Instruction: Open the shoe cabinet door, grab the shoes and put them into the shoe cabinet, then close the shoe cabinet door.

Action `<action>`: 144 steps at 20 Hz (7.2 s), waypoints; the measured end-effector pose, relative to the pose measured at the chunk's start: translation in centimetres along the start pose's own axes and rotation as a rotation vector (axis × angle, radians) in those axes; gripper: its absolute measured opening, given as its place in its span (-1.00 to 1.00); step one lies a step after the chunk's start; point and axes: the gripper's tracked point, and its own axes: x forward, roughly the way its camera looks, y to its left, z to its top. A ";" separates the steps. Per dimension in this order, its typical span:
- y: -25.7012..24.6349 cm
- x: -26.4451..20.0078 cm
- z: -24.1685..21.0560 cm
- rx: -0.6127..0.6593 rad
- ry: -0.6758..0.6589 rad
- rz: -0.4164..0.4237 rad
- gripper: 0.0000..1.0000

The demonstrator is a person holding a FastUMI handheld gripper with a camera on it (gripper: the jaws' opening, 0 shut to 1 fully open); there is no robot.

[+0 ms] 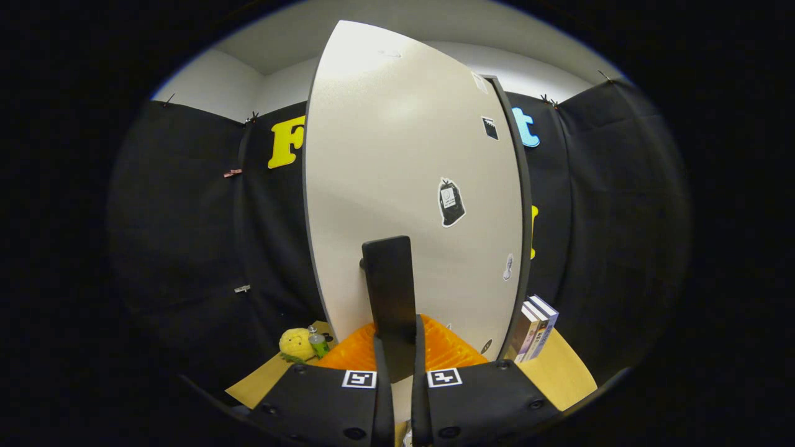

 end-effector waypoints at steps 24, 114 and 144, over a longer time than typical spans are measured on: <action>-17.3 -7.7 2.4 0.007 -0.038 -0.197 -0.76; -0.8 12.7 -11.6 0.103 0.180 -0.151 -0.90; -4.2 45.3 -13.4 -0.298 0.382 -0.206 -0.75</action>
